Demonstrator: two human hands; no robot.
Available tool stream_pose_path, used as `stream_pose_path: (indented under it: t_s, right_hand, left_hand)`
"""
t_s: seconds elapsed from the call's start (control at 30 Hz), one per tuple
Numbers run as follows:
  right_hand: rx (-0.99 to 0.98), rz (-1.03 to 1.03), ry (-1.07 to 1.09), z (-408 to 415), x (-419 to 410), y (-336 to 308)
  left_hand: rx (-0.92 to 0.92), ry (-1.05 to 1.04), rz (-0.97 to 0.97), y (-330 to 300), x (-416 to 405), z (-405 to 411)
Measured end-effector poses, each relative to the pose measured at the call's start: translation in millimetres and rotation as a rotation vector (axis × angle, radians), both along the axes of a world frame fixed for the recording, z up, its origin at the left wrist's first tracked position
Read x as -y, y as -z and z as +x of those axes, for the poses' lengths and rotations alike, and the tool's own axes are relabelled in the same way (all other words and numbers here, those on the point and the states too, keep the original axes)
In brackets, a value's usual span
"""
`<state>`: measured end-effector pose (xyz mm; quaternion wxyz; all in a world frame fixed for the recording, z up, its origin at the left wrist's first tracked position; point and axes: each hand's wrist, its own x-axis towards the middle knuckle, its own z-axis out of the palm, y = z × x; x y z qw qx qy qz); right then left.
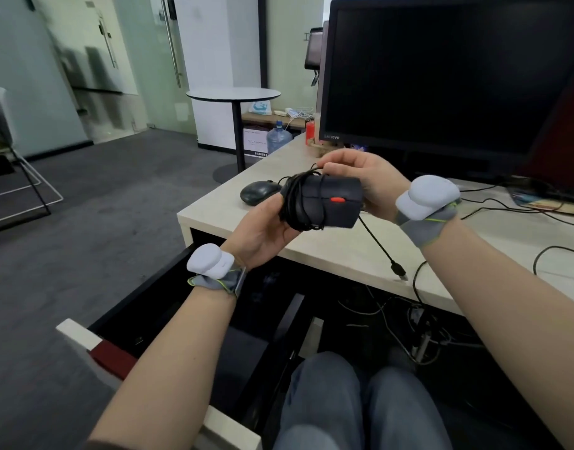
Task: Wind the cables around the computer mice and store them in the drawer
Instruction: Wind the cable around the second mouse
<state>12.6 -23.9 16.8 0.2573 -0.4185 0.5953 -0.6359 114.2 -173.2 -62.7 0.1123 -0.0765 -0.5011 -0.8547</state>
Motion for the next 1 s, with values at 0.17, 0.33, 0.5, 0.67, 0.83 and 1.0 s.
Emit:
stream_pose_path:
  t_s: [0.17,0.33,0.5,0.67,0.83,1.0]
  right_hand:
    - [0.155,0.006,0.141,14.7,6.2,10.8]
    - [-0.051,0.355,0.269,27.2,21.4,28.4]
    - [-0.279,0.645,0.228,33.2,25.6,40.3]
    - [-0.658,0.753,0.224,40.8,19.6,38.4]
    - [-0.897,0.608,0.402,43.1,16.1,20.9]
    - [-0.929,0.505,0.412,30.4,10.9,8.5]
  left_hand:
    - [-0.06,-0.066,0.165,-4.1,1.0,-0.7]
    - [-0.051,-0.325,0.157,0.9,8.0,-8.5]
    - [-0.056,-0.556,0.075,5.5,20.0,-13.8]
    - [0.055,-0.76,-0.146,13.5,35.3,-14.5]
    - [0.185,-0.717,-0.359,11.4,40.1,-11.4]
    - [0.203,-0.343,-0.311,8.8,37.8,-1.5]
